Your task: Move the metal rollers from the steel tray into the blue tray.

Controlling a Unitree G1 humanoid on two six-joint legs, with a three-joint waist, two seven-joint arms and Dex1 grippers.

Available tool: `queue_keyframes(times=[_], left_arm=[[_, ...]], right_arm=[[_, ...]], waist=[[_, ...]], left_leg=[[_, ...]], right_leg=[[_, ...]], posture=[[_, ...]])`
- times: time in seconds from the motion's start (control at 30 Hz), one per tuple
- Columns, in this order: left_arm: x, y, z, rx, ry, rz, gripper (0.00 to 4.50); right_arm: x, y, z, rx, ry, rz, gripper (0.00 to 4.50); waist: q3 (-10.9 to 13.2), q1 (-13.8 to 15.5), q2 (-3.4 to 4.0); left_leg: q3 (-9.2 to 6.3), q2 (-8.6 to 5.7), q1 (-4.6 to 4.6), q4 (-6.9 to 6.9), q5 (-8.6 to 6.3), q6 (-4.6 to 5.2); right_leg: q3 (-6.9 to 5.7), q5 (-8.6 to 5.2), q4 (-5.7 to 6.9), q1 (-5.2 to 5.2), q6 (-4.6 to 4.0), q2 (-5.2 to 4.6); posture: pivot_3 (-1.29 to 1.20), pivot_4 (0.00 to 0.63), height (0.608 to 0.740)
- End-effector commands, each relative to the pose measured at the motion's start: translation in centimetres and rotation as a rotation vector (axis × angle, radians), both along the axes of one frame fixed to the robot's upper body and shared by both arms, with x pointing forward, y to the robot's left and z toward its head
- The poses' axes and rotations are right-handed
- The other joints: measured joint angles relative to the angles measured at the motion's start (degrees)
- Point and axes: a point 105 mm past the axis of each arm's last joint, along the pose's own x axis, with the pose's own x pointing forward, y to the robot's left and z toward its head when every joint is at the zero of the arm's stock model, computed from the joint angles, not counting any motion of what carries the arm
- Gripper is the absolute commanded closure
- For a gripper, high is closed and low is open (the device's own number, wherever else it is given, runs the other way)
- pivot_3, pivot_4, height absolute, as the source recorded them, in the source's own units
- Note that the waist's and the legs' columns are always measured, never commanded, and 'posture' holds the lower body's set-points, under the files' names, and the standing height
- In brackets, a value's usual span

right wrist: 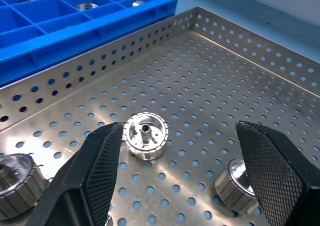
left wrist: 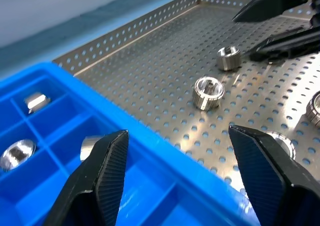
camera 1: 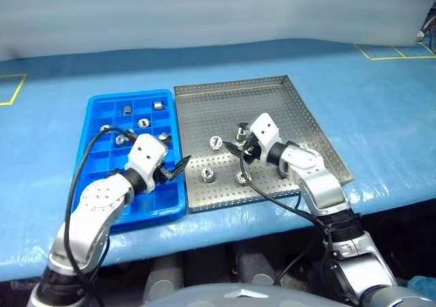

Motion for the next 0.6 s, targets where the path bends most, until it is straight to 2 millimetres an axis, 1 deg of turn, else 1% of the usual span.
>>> queue_keyframes(times=[0.03, 0.1, 0.2, 0.23, 0.4, 0.5, 0.6], left_arm=[[-0.6, -2.0, -0.7, 0.094, 0.04, -0.124, 1.02], [-0.4, -2.5, -1.2, 0.144, 0.068, -0.161, 1.02], [0.1, -2.4, -2.1, 0.235, 0.105, -0.196, 1.02], [0.3, -2.4, -2.3, 0.26, 0.113, -0.205, 1.02], [1.3, -2.5, -3.5, 0.345, 0.156, -0.222, 1.02], [1.4, -2.9, -4.4, 0.363, 0.191, -0.244, 1.02], [1.5, -2.6, -5.3, 0.431, 0.201, -0.248, 1.02]], right_arm=[[-0.8, 0.1, 0.7, 0.043, -0.037, -0.011, 0.71], [-0.8, -0.2, 0.5, 0.056, -0.032, -0.045, 0.71], [-1.2, 0.0, 0.7, 0.059, -0.047, -0.045, 0.71], [-1.3, -0.1, 0.8, 0.062, -0.056, -0.051, 0.71], [-1.3, -1.1, 1.4, 0.093, -0.086, -0.119, 0.71], [-1.5, -1.0, 1.5, 0.096, -0.092, -0.125, 0.71], [-1.6, -0.8, 1.5, 0.093, -0.097, -0.124, 0.71]], waist=[[0.0, -0.49, 0.0], [0.01, -0.87, 0.0], [0.0, -1.92, 0.01], [0.0, -2.35, 0.01], [-0.01, -3.94, 0.02], [-0.01, -5.01, 0.03], [-0.01, -6.45, 0.03]], left_leg=[[0.01, 0.0, 0.0, -0.03, -0.01, 0.01], [0.01, 0.0, -0.02, -0.05, -0.01, 0.02], [0.02, 0.03, 0.02, -0.04, -0.01, 0.01], [0.01, 0.06, 0.02, -0.04, -0.01, 0.01], [-0.02, 0.04, 0.03, -0.03, 0.0, -0.01], [-0.05, 0.03, 0.04, -0.03, 0.0, 0.0], [-0.08, 0.05, 0.05, -0.03, 0.0, 0.0]], right_leg=[[0.01, 0.02, 0.0, -0.01, 0.04, -0.02], [0.03, 0.13, -0.02, -0.04, 0.21, -0.02], [0.04, 0.1, 0.02, -0.05, 0.24, 0.02], [0.04, 0.02, 0.02, -0.06, 0.36, 0.06], [0.05, -0.02, 0.04, -0.03, 0.45, 0.04], [0.13, -0.01, 0.03, -0.04, 0.47, 0.03], [0.14, 0.01, 0.04, -0.04, 0.51, 0.05]], posture=[[-0.14, 0.15, 0.74], [-0.16, 0.15, 0.74], [-0.19, 0.15, 0.74], [-0.21, 0.15, 0.74], [-0.23, 0.15, 0.74], [-0.25, 0.15, 0.74], [-0.25, 0.15, 0.74]])
